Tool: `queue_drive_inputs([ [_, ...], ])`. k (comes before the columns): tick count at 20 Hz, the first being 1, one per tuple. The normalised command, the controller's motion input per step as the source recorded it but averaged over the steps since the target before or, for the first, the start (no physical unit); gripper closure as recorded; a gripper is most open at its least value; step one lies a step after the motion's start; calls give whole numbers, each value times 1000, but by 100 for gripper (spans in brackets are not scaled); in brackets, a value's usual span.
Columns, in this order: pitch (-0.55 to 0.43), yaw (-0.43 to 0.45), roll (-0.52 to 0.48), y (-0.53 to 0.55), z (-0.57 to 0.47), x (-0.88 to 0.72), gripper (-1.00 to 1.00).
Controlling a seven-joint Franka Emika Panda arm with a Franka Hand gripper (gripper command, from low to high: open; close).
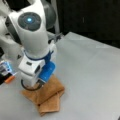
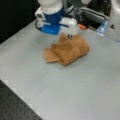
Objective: Folding a towel twice
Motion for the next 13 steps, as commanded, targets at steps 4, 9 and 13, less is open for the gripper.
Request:
queue_drive_inputs([
  [4, -223, -194, -205, 716, 42, -109, -100],
  [9, -260, -206, -208, 545, -16, -66, -100],
  [13, -207, -135, -194, 372, 3, 5, -100],
])
